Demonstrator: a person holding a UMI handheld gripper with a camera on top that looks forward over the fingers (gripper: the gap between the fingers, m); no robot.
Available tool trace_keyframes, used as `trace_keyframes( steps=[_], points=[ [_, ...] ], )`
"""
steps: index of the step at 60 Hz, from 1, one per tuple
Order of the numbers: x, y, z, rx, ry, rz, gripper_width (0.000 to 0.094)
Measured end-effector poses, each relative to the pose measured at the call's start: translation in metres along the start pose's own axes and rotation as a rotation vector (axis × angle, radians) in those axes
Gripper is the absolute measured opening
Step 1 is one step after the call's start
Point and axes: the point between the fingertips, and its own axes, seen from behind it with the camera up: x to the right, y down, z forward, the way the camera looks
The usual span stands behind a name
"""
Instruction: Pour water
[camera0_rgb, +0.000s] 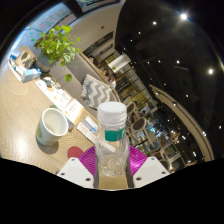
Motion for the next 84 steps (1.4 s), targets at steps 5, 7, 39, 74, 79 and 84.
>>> trace_keyframes(
  steps=[5, 7, 39, 74, 79, 84],
  points=[
    [0.008, -0.011, 0.025, 0.018, 0.076, -0.215, 0.0391],
    [0.007, -0.015, 0.033, 0.025, 0.097, -0.31, 0.039],
    [-0.035, -0.056, 0.062, 0.148, 0.194, -1.071, 0.0389],
    [-0.017, -0.051, 0.043, 0.166, -0.346, 0.319, 0.0394],
    [-0.038, -0.034, 0.056, 0.12, -0.425, 0.479, 0.0393],
    [-0.059, -0.019, 0.07, 0.095, -0.483, 0.568, 0.0392]
  ],
)
